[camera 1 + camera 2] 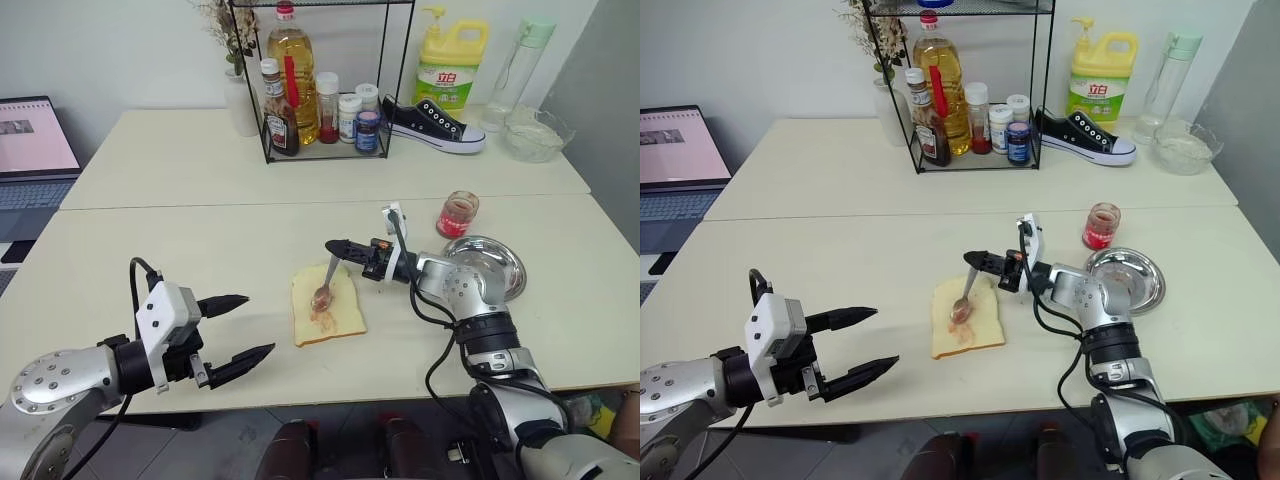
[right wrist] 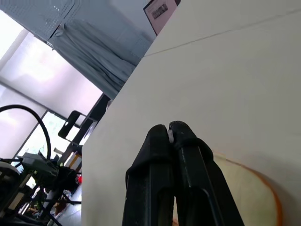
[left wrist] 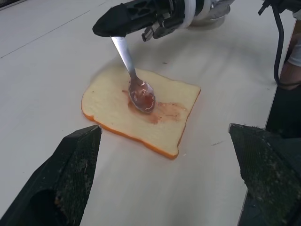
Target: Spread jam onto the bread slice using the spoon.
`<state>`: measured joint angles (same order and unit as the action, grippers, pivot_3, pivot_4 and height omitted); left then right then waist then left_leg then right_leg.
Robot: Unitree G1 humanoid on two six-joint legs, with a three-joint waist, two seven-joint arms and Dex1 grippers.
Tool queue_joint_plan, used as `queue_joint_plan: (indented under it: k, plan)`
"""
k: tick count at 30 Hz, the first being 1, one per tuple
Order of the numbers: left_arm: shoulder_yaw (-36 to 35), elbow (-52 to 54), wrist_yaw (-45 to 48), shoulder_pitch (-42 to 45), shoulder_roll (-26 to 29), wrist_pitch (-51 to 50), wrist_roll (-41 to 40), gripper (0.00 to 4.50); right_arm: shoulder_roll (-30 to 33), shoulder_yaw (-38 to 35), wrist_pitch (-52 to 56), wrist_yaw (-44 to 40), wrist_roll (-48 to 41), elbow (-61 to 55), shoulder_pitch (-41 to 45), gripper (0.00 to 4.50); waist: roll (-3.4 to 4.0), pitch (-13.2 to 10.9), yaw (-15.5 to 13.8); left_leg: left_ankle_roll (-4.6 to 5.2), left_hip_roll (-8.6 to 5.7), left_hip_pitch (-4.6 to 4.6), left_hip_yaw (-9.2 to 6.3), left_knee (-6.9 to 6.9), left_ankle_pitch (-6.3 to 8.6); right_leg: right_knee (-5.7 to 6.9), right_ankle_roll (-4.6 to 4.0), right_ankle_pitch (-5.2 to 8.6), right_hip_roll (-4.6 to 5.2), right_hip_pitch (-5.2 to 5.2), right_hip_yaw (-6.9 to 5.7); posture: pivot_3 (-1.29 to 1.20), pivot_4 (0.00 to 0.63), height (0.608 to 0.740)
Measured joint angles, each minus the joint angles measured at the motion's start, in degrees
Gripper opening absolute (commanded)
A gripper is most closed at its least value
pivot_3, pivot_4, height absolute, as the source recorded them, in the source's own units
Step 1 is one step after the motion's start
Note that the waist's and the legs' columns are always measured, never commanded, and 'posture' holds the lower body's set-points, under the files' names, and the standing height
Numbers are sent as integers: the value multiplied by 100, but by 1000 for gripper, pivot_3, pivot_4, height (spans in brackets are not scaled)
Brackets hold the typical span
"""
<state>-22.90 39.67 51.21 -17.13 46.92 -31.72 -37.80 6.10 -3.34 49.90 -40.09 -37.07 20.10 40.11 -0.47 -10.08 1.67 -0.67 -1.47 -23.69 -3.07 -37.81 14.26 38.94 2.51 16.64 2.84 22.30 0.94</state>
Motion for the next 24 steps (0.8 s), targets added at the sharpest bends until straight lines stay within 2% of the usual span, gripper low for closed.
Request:
queue_joint_plan:
  k: [13,18,24]
  plan:
    - [0,2,-43,13,1,0,0,4500,-287,-695,-526,814,103,740,360,25,1,-1,2,0,0,0,2,0,0,2,0,0,-1,0,-2,0,150,740]
    - [0,0,-40,48,18,0,-3,4500,-234,-805,-31,777,-189,524,347,25,3,-2,2,0,0,0,3,0,0,1,0,0,0,0,-3,0,150,740]
    - [2,-144,-44,430,127,-56,-30,4500,219,-951,1153,694,-956,-766,111,25,3,-2,-9,1,-1,-4,-2,-1,0,0,0,0,0,-1,-4,0,150,740]
